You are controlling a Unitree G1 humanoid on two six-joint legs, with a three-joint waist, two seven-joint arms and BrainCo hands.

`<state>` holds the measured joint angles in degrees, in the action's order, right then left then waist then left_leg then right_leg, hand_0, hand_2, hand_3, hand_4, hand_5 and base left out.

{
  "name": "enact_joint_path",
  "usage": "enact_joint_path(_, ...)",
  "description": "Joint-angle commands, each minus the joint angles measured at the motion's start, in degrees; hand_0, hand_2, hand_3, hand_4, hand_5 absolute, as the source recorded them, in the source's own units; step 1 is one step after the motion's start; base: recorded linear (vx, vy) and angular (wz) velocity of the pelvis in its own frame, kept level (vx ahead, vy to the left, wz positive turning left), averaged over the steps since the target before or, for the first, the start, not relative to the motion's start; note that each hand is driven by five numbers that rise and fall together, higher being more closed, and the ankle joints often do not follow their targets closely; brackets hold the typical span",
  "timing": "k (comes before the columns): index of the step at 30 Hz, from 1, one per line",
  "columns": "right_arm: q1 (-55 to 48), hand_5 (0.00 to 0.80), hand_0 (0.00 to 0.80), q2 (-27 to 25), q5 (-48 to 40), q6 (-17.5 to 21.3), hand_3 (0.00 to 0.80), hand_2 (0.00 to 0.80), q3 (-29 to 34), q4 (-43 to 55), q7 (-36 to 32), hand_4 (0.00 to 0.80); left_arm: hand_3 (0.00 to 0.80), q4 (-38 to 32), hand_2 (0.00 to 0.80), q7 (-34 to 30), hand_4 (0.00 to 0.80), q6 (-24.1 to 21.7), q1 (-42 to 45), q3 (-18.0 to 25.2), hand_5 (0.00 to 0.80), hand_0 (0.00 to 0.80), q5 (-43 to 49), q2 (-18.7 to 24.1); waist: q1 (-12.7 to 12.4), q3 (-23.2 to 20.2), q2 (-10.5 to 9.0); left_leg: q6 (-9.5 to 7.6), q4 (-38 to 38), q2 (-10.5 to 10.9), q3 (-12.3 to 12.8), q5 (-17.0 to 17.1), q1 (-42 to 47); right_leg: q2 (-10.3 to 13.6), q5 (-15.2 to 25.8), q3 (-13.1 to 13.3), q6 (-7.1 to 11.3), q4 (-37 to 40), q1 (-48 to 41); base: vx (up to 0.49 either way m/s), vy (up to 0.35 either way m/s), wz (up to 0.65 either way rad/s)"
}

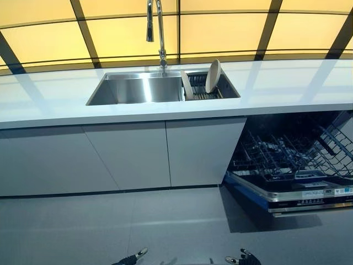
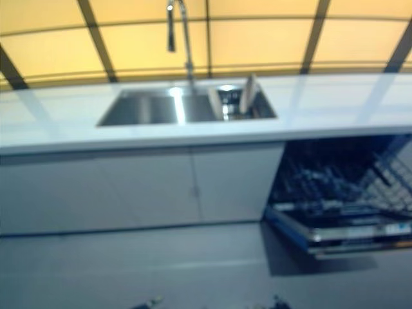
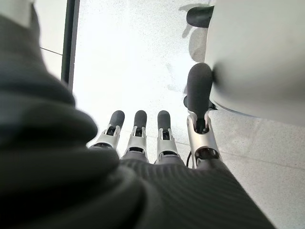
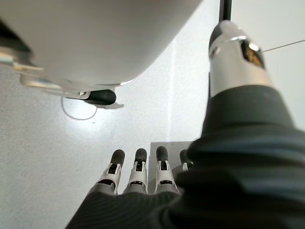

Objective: Take plates into dishwasher

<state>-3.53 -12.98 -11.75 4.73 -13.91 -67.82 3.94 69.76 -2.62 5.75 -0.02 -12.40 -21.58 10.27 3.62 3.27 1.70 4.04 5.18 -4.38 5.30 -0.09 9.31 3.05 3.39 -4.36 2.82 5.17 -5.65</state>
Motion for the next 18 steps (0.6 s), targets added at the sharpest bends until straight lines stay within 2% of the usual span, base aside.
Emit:
enact_joint_path(1,4.73,0.0,0.0,2.21,2.43,-2.86,0.0,0.0,-0.31,-2.05,2.04,0.0,0.0,2.17,0.0,0.67,0.0,0.36,-2.71,-2.44,0.0,0.0,-0.24,-0.84,0.04,2.47,-1.69,-4.84,-0.18,5.66,1.0,-1.44,-0.35,-0.07,-1.16,-2.44,1.75,-1.1,-1.62,0.0,0.0,0.0)
enact_joint_path(4,5.05,0.0,0.0,1.74,5.07,-3.79,0.0,0.0,-0.98,-2.57,2.34,0.0,0.0,1.81,0.0,0.21,0.0,0.32,-2.91,-2.66,0.0,0.0,-1.27,-0.63,-0.22,2.6,-1.64,-4.9,-0.18,5.63,0.95,-1.36,-0.47,-0.05,-1.17,-2.54,1.74,-1.14,-1.54,0.0,0.0,0.0)
enact_joint_path(6,5.4,0.0,0.0,1.54,6.48,-5.93,0.0,0.0,-1.57,-2.8,3.78,0.0,0.0,1.9,0.0,0.43,0.0,1.18,-3.11,-2.53,0.0,0.0,-0.86,-0.43,-0.38,2.69,-1.68,-4.9,-0.18,5.59,0.9,-1.27,-0.54,0.0,-1.15,-2.58,1.73,-1.2,-1.47,0.0,0.0,0.0)
enact_joint_path(18,6.37,0.0,0.0,1.75,9.16,-11.24,0.0,0.0,-1.92,-3.98,11.33,0.0,0.0,3.37,0.0,-1.07,0.0,3.01,-3.21,-2.99,0.0,0.0,0.33,-0.89,-0.52,2.72,-1.71,-5.1,-0.18,5.39,1.01,-1.58,-0.12,0.0,-1.15,-2.37,1.67,-1.27,-1.58,0.0,0.0,0.0)
